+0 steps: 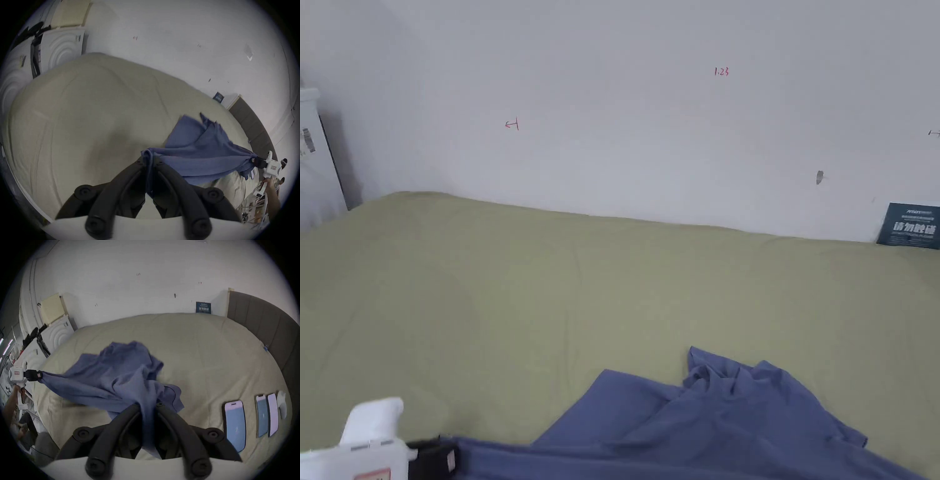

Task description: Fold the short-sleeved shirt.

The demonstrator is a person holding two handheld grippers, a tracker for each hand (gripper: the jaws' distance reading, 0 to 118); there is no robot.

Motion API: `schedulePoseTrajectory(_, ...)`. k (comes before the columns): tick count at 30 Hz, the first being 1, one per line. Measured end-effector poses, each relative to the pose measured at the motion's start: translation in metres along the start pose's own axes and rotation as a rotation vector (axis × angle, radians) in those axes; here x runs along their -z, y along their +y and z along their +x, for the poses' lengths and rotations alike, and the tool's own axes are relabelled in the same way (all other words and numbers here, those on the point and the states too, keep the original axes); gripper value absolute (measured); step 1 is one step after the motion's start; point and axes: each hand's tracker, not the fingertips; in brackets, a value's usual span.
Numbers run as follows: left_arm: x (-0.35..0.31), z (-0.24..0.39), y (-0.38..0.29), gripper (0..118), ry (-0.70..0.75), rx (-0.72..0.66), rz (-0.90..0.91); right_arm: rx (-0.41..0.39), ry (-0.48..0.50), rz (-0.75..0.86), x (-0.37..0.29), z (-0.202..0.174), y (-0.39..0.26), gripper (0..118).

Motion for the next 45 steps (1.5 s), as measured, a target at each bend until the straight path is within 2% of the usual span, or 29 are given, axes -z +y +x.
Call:
schedulePoseTrajectory(12, -0.003, -0.021, -0.055, 9, 0.038, -0.049, -0.089, -0.007, -0.053, -0.07, 0.0, -0.004, -0.038, 7)
schedulePoseTrajectory(13, -0.002, -0.022, -0.059, 20, 0.04, -0.055, -0.089, -0.003, -0.053, -0.071, -0.001, -0.004, -0.041, 8)
schedulePoseTrajectory(14, -0.003, -0.021, -0.062, 40, 0.051, -0.065, -0.084, -0.001, -0.047, -0.065, -0.001, -0.005, -0.043, 14)
schedulePoseTrajectory(15, -0.002, -0.02, -0.064, 67, 0.08, -0.064, -0.068, -0.009, -0.046, -0.039, -0.003, -0.006, -0.045, 33)
schedulePoseTrajectory(16, -0.005, -0.018, -0.065, 94, 0.106, -0.054, -0.03, -0.018, -0.064, 0.016, -0.008, -0.008, -0.046, 77)
schedulePoseTrajectory(17, -0.011, -0.015, -0.065, 98, 0.123, -0.042, 0.007, -0.014, -0.076, 0.05, -0.014, -0.008, -0.048, 101)
schedulePoseTrajectory(18, -0.019, -0.01, -0.065, 98, 0.105, -0.018, 0.072, 0.0, -0.08, 0.087, -0.023, -0.01, -0.047, 111)
schedulePoseTrajectory(21, -0.056, 0.016, -0.065, 98, 0.104, 0.096, 0.342, 0.027, -0.064, 0.303, -0.065, -0.029, -0.041, 110)
schedulePoseTrajectory(23, -0.081, 0.041, -0.068, 98, 0.133, 0.21, 0.538, -0.014, -0.092, 0.429, -0.089, -0.046, -0.037, 110)
schedulePoseTrajectory(24, -0.093, 0.052, -0.07, 97, 0.14, 0.269, 0.629, -0.062, -0.12, 0.501, -0.1, -0.059, -0.035, 110)
schedulePoseTrajectory(26, -0.111, 0.071, -0.077, 96, 0.168, 0.356, 0.766, -0.135, -0.189, 0.615, -0.119, -0.083, -0.036, 103)
schedulePoseTrajectory(28, -0.124, 0.091, -0.086, 96, 0.207, 0.382, 0.839, -0.157, -0.221, 0.684, -0.131, -0.099, -0.042, 101)
schedulePoseTrajectory(29, -0.128, 0.096, -0.088, 95, 0.216, 0.375, 0.846, -0.163, -0.22, 0.702, -0.133, -0.105, -0.044, 95)
schedulePoseTrajectory(30, -0.131, 0.102, -0.091, 88, 0.214, 0.373, 0.835, -0.163, -0.211, 0.69, -0.135, -0.11, -0.048, 77)
schedulePoseTrajectory(31, -0.133, 0.109, -0.092, 61, 0.214, 0.38, 0.825, -0.169, -0.21, 0.688, -0.136, -0.114, -0.051, 33)
schedulePoseTrajectory(32, -0.132, 0.111, -0.094, 22, 0.224, 0.396, 0.809, -0.18, -0.229, 0.682, -0.135, -0.119, -0.053, 0)
schedulePoseTrajectory(33, -0.131, 0.113, -0.096, 0, 0.252, 0.397, 0.799, -0.195, -0.277, 0.682, -0.133, -0.124, -0.055, 0)
schedulePoseTrajectory(35, -0.133, 0.116, -0.099, 0, 0.232, 0.393, 0.792, -0.184, -0.201, 0.65, -0.134, -0.122, -0.058, 0)
schedulePoseTrajectory(38, -0.13, 0.103, -0.1, 0, 0.209, 0.353, 0.725, -0.175, -0.208, 0.653, -0.133, -0.123, -0.061, 0)
schedulePoseTrajectory(39, -0.126, 0.09, -0.097, 1, 0.207, 0.349, 0.695, -0.177, -0.209, 0.651, -0.132, -0.123, -0.061, 0)
schedulePoseTrajectory(40, -0.124, 0.083, -0.094, 11, 0.214, 0.348, 0.667, -0.176, -0.213, 0.65, -0.132, -0.123, -0.061, 0)
schedulePoseTrajectory(41, -0.121, 0.075, -0.09, 32, 0.216, 0.344, 0.644, -0.172, -0.21, 0.647, -0.131, -0.122, -0.062, 0)
schedulePoseTrajectory(42, -0.117, 0.065, -0.083, 63, 0.183, 0.35, 0.576, -0.168, -0.203, 0.644, -0.131, -0.12, -0.06, 0)
schedulePoseTrajectory(43, -0.109, 0.055, -0.077, 99, 0.166, 0.347, 0.519, -0.165, -0.204, 0.64, -0.131, -0.119, -0.058, 0)
schedulePoseTrajectory(44, -0.1, 0.045, -0.068, 106, 0.141, 0.312, 0.463, -0.162, -0.206, 0.638, -0.131, -0.118, -0.057, 0)
schedulePoseTrajectory(45, -0.093, 0.035, -0.06, 106, 0.106, 0.279, 0.373, -0.158, -0.205, 0.637, -0.133, -0.117, -0.056, 0)
